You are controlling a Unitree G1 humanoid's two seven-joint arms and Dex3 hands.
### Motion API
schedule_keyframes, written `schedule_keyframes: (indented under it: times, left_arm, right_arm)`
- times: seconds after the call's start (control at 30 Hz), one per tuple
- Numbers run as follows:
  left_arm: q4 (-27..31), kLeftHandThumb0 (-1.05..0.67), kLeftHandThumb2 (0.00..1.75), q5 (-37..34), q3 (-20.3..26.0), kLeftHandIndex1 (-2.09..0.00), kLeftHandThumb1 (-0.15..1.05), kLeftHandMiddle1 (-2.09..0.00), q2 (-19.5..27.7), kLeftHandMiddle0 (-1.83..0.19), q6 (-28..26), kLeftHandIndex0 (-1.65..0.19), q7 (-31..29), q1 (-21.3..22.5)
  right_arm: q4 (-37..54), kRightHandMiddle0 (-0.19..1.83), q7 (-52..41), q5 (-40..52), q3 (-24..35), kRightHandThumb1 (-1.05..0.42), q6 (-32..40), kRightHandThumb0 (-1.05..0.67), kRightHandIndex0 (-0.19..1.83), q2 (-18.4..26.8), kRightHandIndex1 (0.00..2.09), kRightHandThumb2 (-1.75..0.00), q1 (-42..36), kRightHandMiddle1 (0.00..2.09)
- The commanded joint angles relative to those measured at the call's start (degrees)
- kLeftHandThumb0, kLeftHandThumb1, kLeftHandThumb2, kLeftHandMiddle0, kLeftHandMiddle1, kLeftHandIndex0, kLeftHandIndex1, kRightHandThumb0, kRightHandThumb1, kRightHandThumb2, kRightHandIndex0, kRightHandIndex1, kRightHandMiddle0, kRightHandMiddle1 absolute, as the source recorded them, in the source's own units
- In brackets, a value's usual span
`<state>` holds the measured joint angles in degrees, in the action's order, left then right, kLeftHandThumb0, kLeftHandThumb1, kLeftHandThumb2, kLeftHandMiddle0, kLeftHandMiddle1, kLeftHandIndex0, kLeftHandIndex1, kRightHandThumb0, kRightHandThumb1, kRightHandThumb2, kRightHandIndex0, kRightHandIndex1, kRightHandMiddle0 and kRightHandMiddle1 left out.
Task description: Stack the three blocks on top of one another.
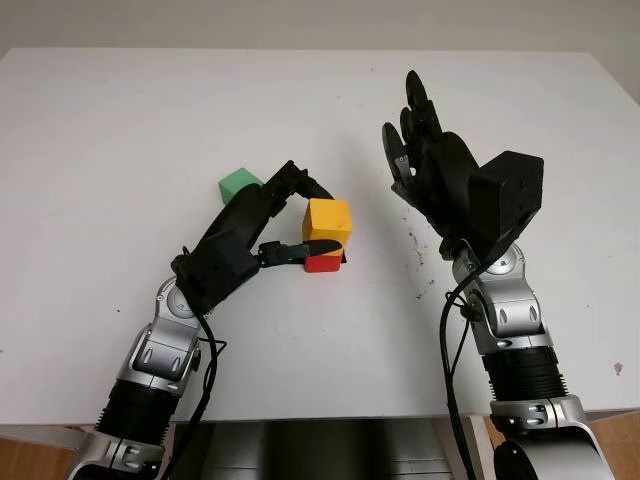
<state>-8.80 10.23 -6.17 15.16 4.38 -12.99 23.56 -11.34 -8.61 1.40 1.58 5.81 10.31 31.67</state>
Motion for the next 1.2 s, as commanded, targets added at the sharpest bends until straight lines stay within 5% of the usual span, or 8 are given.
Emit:
schedule_keyframes:
  times: [0.0, 0.8, 0.9, 1.03, 1.17]
  left_arm:
    - [-0.17, -0.54, 0.05, -0.08, -0.14, -1.8, 1.03, -0.06, -0.63, -0.14, 0.51, -0.21, 0.5, -0.43]
    - [0.79, -0.56, 0.05, -0.71, 0.04, -1.73, 1.01, -0.05, -0.66, -0.12, -0.95, -0.24, -0.01, -1.09]
    - [1.52, -0.57, 0.05, -0.86, 0.14, -1.5, 1.02, -0.04, -0.57, -0.08, -1.94, -0.12, -0.21, -1.27]
    - [2.21, -0.6, 0.05, -0.49, 0.01, -0.72, 1.02, -0.05, -0.41, 0.02, -2.48, -0.06, -0.03, -1.49]
    - [2.28, -0.6, 0.05, 0.11, -0.02, -0.47, 1.02, -0.05, -0.57, 0.05, -2.26, -0.06, 0.71, -1.66]
  right_arm:
    - [1.23, -0.18, -0.09, 0.33, 0.2, -1.05, 0.39, -0.68, -0.19, -0.24, 0.04, -0.58, -0.44, 0.05]
    - [1.43, -0.19, -0.53, 1.01, 0.28, -1.05, 0.19, -0.67, -0.19, -0.12, 0.04, -0.58, -0.85, 0.05]
    - [1.47, -0.19, -0.45, 0.9, 0.26, -1.05, 0.41, -0.67, -0.19, -0.05, 0.04, -0.58, -0.83, 0.05]
    - [1.34, -0.19, -0.8, 1.15, 0.28, -1.05, 0.23, -0.67, -0.19, 0.01, 0.03, -0.59, -0.77, 0.04]
    - [1.36, -0.19, -0.73, 0.99, 0.26, -1.05, 0.34, -0.66, -0.19, 0.13, 0.03, -0.59, -0.71, 0.05]
